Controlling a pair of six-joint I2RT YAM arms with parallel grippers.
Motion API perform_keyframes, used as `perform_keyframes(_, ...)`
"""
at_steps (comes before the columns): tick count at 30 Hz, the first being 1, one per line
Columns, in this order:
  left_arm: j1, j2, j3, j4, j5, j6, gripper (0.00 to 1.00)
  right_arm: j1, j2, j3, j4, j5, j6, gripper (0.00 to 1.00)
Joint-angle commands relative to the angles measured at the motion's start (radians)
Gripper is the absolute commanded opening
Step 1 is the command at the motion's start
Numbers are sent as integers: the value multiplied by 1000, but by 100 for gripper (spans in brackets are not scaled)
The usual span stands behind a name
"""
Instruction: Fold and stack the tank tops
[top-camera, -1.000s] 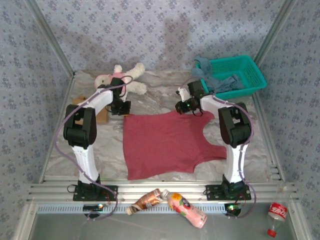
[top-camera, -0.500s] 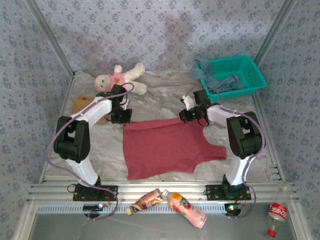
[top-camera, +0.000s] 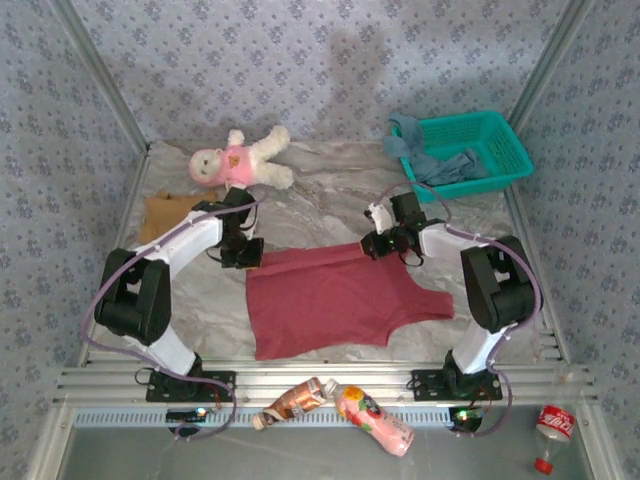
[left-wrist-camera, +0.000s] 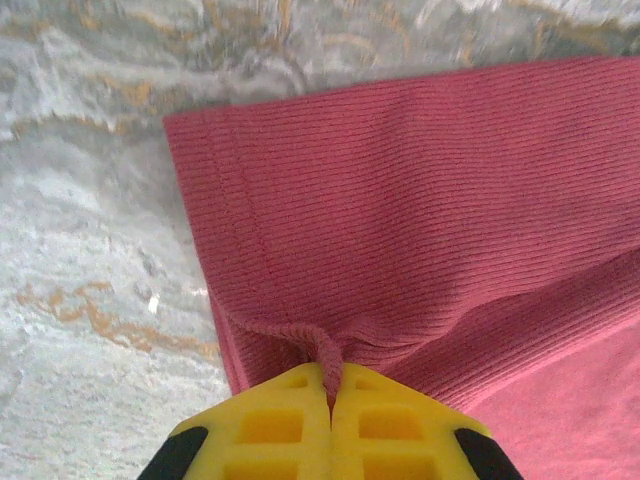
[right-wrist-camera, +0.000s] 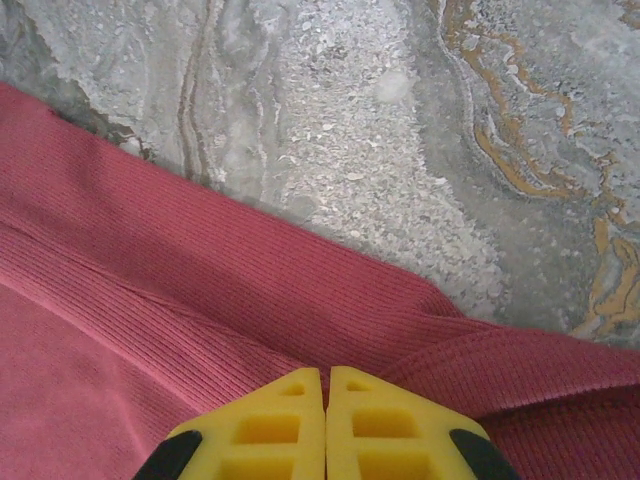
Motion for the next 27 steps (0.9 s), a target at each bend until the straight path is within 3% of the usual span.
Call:
perform_keyframes(1, -15, -30, -30, -30, 8, -32, 0, 13, -37, -40, -15, -2, 36, 8)
perform_keyframes(7, -41, -7, -67, -10, 18, -59, 3, 21, -39, -84, -13, 14, 76, 14)
perform_keyframes(10, -56, 0, -62, -35, 15, -63, 7, 20, -52, -90, -48, 14, 85, 24)
perform_keyframes(17, -72, -36, -66, -117, 13, -77, 29, -26, -138, -61, -150, 12, 149, 41)
perform_keyframes(21, -71, -61, -22, -163, 26, -88, 40, -71, -145, 19, -190, 112, 207, 47)
perform_keyframes(27, -74, -13, 83, -158, 36, -104, 41, -106, -25, 162, -207, 322, 301, 49)
